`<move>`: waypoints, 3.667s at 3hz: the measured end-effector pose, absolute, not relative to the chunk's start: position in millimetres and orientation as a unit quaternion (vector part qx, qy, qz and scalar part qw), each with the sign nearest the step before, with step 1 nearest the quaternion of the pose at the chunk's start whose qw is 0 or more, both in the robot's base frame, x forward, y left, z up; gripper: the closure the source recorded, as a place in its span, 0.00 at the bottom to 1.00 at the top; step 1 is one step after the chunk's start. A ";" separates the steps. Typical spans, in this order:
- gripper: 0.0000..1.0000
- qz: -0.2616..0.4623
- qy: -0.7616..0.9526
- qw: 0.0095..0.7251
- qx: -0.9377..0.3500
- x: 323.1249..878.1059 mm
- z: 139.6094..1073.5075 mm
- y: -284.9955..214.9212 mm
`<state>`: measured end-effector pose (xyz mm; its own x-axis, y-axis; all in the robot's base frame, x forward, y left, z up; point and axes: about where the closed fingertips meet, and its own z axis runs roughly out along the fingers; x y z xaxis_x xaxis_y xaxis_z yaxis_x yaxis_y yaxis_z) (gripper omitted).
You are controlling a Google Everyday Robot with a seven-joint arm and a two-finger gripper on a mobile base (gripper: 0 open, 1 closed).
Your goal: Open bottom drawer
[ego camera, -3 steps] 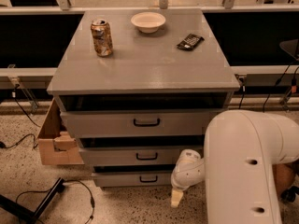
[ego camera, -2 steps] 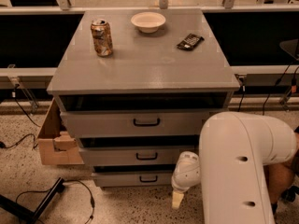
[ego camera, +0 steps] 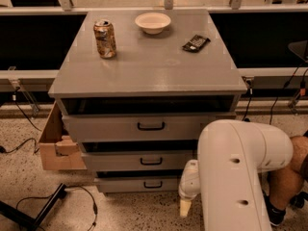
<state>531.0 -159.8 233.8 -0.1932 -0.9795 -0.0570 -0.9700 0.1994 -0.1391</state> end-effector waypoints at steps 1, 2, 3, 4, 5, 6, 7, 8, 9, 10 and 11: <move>0.00 -0.034 0.764 0.068 -0.641 539.3 221.1 -157.7; 0.00 -0.029 0.760 0.070 -0.646 546.4 208.1 -153.7; 0.00 -0.021 0.755 0.081 -0.650 554.4 199.4 -147.4; 0.00 -0.019 0.752 0.097 -0.652 567.1 200.5 -143.3; 0.00 -0.014 0.751 0.104 -0.652 572.2 194.6 -138.7; 0.09 -0.007 0.751 0.103 -0.652 574.4 188.7 -134.9; 0.26 -0.005 0.752 0.095 -0.653 577.4 183.6 -132.3; 0.49 -0.010 0.753 0.086 -0.652 579.7 184.7 -137.5; 0.72 -0.020 0.755 0.074 -0.651 579.9 190.8 -146.5; 0.70 -0.038 0.768 0.067 -0.636 579.9 215.3 -155.1; 0.48 -0.039 0.771 0.068 -0.632 579.8 216.9 -155.3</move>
Offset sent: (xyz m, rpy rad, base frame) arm 0.0349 0.0068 -0.0392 0.0245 0.0068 0.0548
